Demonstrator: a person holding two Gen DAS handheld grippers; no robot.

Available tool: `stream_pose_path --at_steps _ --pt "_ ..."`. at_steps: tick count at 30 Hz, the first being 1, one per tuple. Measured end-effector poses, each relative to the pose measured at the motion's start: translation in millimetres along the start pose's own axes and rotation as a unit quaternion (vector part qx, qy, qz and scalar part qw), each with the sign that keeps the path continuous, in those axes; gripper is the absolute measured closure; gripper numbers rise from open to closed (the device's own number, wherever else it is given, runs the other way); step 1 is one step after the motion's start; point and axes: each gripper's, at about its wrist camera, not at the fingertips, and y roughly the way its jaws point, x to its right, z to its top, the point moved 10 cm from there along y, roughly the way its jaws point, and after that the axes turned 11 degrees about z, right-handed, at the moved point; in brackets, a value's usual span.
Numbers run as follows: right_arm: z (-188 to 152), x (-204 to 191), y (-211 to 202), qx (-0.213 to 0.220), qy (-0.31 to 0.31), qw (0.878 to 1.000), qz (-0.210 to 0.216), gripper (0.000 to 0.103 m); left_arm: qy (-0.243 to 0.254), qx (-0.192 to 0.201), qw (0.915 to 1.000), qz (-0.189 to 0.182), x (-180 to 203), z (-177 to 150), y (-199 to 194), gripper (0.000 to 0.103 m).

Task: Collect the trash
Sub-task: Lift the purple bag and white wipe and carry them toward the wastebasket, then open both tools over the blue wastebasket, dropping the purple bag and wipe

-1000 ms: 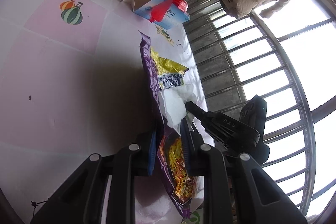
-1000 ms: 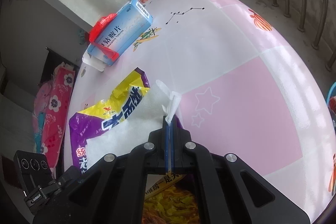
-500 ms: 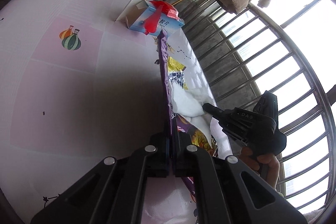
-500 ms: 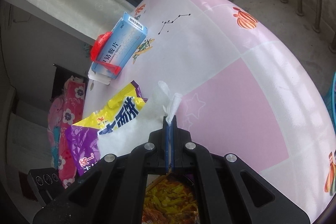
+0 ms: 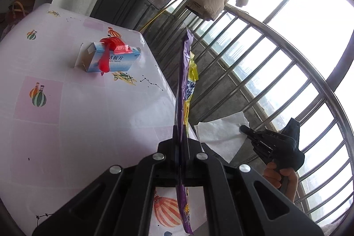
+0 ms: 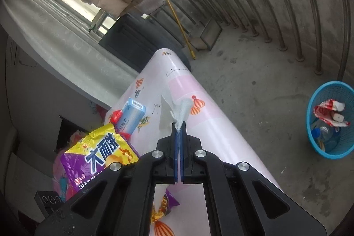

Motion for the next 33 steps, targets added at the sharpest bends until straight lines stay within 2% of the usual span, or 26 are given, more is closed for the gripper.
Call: stream_pose_path --at_steps 4,8,14,19,23,27,30,31,32,33 --pt "21 47 -52 0.067 0.039 0.996 -0.034 0.103 0.036 -0.008 0.9990 -0.025 41 5 14 0.103" --pt "28 103 -91 0.118 0.092 0.986 -0.067 0.103 0.074 -0.026 0.9958 -0.048 85 3 38 0.103" --pt "20 185 -124 0.163 0.174 0.965 -0.111 0.103 0.118 -0.057 0.9888 -0.072 145 -6 81 0.103" --pt "12 242 -141 0.189 0.208 0.947 -0.159 0.103 0.157 -0.079 0.9814 -0.078 184 -18 113 0.102" --pt "-1 290 -141 0.185 0.239 0.935 -0.184 0.103 0.182 -0.097 0.9755 -0.077 209 -29 140 0.102" --pt "-17 342 -121 0.158 0.270 0.928 -0.203 0.102 0.200 -0.119 0.9698 -0.074 228 -42 165 0.102" --pt "-40 395 -93 0.101 0.299 0.918 -0.241 0.092 0.212 -0.133 0.9656 -0.072 239 -51 181 0.102" --pt "-50 411 -84 0.082 0.307 0.914 -0.253 0.079 0.215 -0.138 0.9642 -0.071 242 -54 186 0.102" --pt "-61 424 -78 0.064 0.317 0.909 -0.265 0.073 0.218 -0.143 0.9628 -0.070 245 -58 191 0.102" --pt "-70 435 -76 0.054 0.327 0.903 -0.275 0.072 0.222 -0.148 0.9613 -0.069 248 -61 196 0.102"
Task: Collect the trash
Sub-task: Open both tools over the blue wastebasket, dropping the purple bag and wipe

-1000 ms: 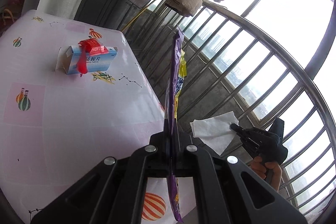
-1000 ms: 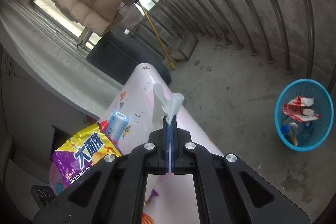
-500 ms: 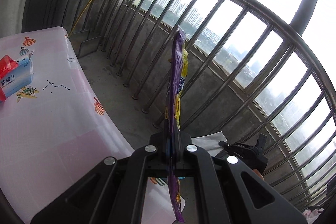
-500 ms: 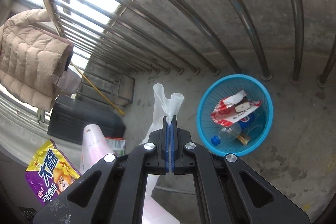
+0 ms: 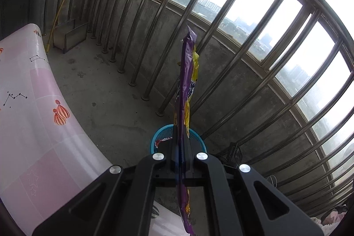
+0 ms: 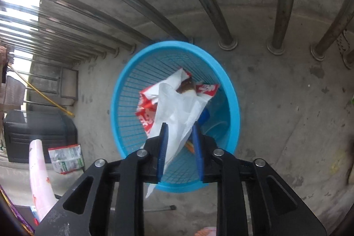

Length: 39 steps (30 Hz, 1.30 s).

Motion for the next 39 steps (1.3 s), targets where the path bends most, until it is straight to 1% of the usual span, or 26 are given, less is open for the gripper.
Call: stream_pose_path --at_steps 1,2,5,7,9,12,14,16,18,19,20,21,22,23,24,25,27,29,32,35,36,37,38,39 --pt "-1 9 3 -0.001 0.009 1.000 -0.007 0.072 0.004 -0.005 1.0000 0.001 3 0 6 0.102" --pt "-3 16 1 0.005 0.020 1.000 -0.004 0.071 0.009 -0.011 0.9999 0.002 7 -1 12 0.102" --pt "-1 22 -12 0.030 0.034 0.999 0.028 0.065 0.021 -0.028 0.9994 0.000 21 -1 32 0.102" --pt "4 29 -25 0.051 0.033 0.998 0.022 0.059 0.025 -0.042 0.9988 -0.005 33 -2 47 0.102" --pt "7 31 -38 0.068 0.042 0.996 0.037 0.059 0.025 -0.061 0.9978 -0.012 46 -4 66 0.102" --pt "8 33 -62 0.089 0.059 0.992 0.061 0.059 0.024 -0.091 0.9954 -0.018 68 -7 104 0.102" --pt "11 33 -75 0.100 0.064 0.990 0.075 0.058 0.037 -0.104 0.9939 -0.006 82 -9 133 0.102" --pt "13 31 -81 0.107 0.069 0.988 0.086 0.058 0.045 -0.126 0.9910 -0.002 97 -15 165 0.102" --pt "18 31 -80 0.110 0.073 0.987 0.096 0.058 0.029 -0.158 0.9869 -0.017 109 -28 200 0.101" --pt "19 32 -79 0.110 0.073 0.987 0.096 0.058 0.030 -0.182 0.9827 -0.017 113 -37 220 0.097" --pt "21 32 -80 0.109 0.071 0.987 0.096 0.058 0.032 -0.212 0.9767 -0.008 113 -49 240 0.091" --pt "21 31 -79 0.106 0.068 0.987 0.097 0.058 0.029 -0.239 0.9706 0.013 107 -61 258 0.071" --pt "21 30 -79 0.104 0.062 0.988 0.096 0.057 0.023 -0.252 0.9668 0.039 98 -70 271 0.064" --pt "20 29 -77 0.101 0.056 0.989 0.095 0.057 0.014 -0.253 0.9654 0.063 88 -75 279 0.064" --pt "19 28 -76 0.099 0.049 0.989 0.094 0.057 0.004 -0.251 0.9648 0.078 79 -77 281 0.064" --pt "18 28 -74 0.097 0.043 0.990 0.092 0.057 -0.008 -0.253 0.9638 0.084 73 -78 281 0.064" --pt "18 29 -64 0.089 0.033 0.991 0.089 0.057 -0.025 -0.258 0.9627 0.080 65 -77 272 0.064" --pt "16 31 -52 0.074 0.027 0.993 0.083 0.057 -0.025 -0.243 0.9671 0.072 62 -68 257 0.064" --pt "11 34 -35 0.054 0.022 0.995 0.075 0.057 -0.008 -0.210 0.9759 0.058 64 -48 228 0.064" --pt "11 30 -24 0.045 0.008 0.997 0.067 0.058 0.007 -0.186 0.9813 0.051 61 -32 198 0.064" --pt "11 26 -22 0.044 0.001 0.997 0.062 0.059 0.011 -0.180 0.9822 0.053 58 -29 187 0.064" --pt "13 22 -20 0.043 -0.009 0.997 0.056 0.064 0.013 -0.173 0.9832 0.056 54 -27 174 0.064" --pt "13 19 -16 0.040 -0.018 0.998 0.048 0.072 0.016 -0.167 0.9843 0.055 51 -25 162 0.064" --pt "14 16 -11 0.036 -0.029 0.998 0.039 0.076 0.024 -0.160 0.9854 0.052 47 -23 148 0.064"
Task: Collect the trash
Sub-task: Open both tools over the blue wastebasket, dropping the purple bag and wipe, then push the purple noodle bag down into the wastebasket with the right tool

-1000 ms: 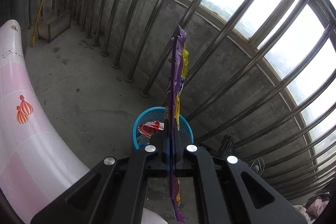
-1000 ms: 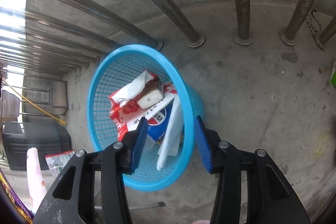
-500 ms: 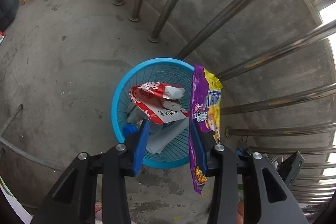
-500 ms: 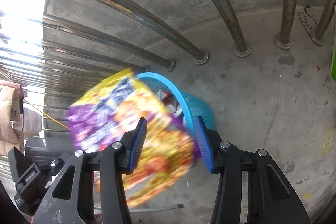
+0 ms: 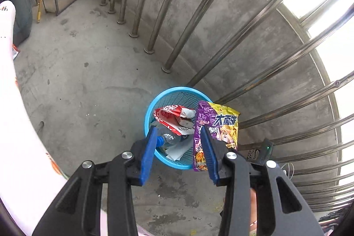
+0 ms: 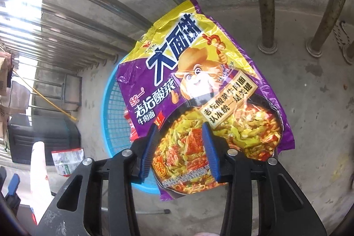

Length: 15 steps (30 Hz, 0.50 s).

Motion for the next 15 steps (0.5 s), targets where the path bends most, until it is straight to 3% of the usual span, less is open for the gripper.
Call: stream_pose_path --at_steps 4,10,15 --pt "-3 -9 28 -0.038 -0.067 0.995 -0.063 0.095 0.017 0.041 0.9990 0.009 -27 -17 -50 0.064" --pt "-12 -2 70 -0.093 -0.090 0.982 -0.135 0.102 -0.008 0.094 0.9950 0.034 -82 -45 -111 0.064" --pt "-14 -2 107 -0.134 -0.134 0.958 -0.214 0.103 -0.034 0.120 0.9901 0.065 -127 -69 -138 0.064"
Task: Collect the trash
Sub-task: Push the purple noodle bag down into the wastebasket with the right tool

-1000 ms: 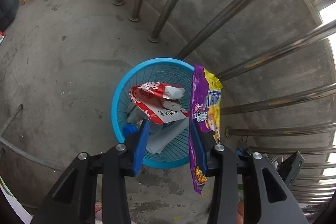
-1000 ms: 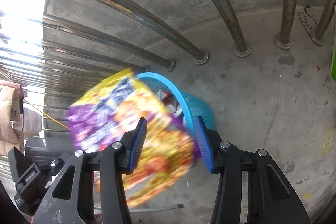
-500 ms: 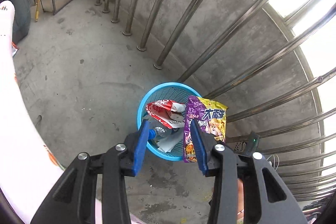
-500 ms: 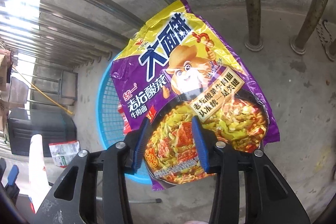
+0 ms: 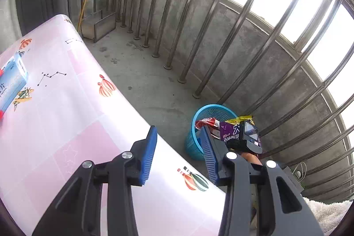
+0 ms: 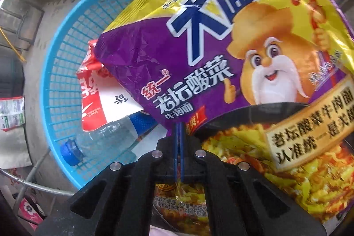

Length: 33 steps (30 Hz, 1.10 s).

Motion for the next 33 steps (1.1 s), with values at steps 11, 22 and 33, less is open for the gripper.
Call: stream_pose_path --at_steps 11,22,33 --pt "-5 -44 -86 0.076 -0.044 0.992 0.089 0.073 -0.040 0.006 0.9992 0.004 -45 -16 -12 0.064" --pt "21 108 -104 0.154 0.127 0.978 0.058 0.040 -0.044 0.024 0.9981 -0.034 -38 -9 -23 0.064" --pt "3 46 -72 0.096 0.030 0.992 0.076 0.059 -0.060 0.023 0.9972 -0.037 -47 -10 -25 0.064"
